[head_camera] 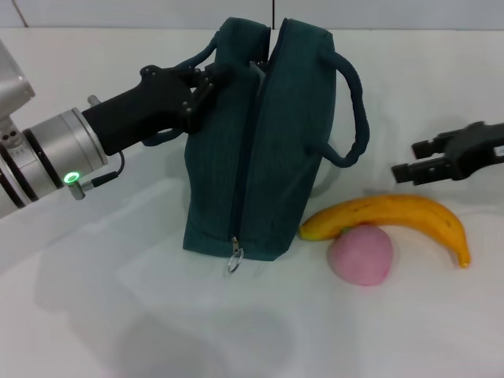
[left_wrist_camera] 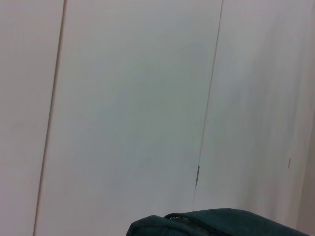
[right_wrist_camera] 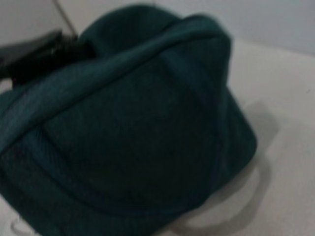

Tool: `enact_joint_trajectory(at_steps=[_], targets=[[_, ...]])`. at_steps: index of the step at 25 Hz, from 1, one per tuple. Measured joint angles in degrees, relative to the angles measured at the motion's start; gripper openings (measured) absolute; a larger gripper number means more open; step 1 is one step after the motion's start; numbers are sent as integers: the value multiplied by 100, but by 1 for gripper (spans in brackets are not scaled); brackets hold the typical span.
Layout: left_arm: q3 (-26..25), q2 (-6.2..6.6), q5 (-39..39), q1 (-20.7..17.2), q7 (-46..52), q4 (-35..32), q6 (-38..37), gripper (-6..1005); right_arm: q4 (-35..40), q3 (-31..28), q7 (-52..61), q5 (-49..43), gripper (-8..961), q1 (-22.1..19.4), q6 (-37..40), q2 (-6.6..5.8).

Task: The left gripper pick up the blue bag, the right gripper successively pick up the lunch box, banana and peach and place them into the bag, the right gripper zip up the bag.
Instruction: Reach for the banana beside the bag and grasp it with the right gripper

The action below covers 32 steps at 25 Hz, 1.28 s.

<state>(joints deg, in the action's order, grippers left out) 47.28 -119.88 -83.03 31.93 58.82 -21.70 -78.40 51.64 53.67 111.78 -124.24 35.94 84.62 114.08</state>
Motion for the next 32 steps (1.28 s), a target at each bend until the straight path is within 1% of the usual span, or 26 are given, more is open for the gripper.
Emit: enact_joint_trajectory(at_steps=[4,7,10,21,25,32], targets=[[-1,0,-1,0,-1,0,0,41,369,709,623,-449,710,321,130,27],[-5,0,-3,-6,-2,0,0,41,622,1026,937,-789,707,492,182,77],[-33,0,0,-35,-4,0,0,41,733,1149,1056,-949,699,604,206,106],[-44,23,139,-138,-23,-13,121,41,801,1644,1180,-1394,670,837,283,113],[-44,16,141,-142,-28,-15,208,41,802,1850,1183,-1532,660,909,326,99],[-44,17,145,-91,-76,-14,229,41,731,2122,1200,-1863,642,1026,277,111]])
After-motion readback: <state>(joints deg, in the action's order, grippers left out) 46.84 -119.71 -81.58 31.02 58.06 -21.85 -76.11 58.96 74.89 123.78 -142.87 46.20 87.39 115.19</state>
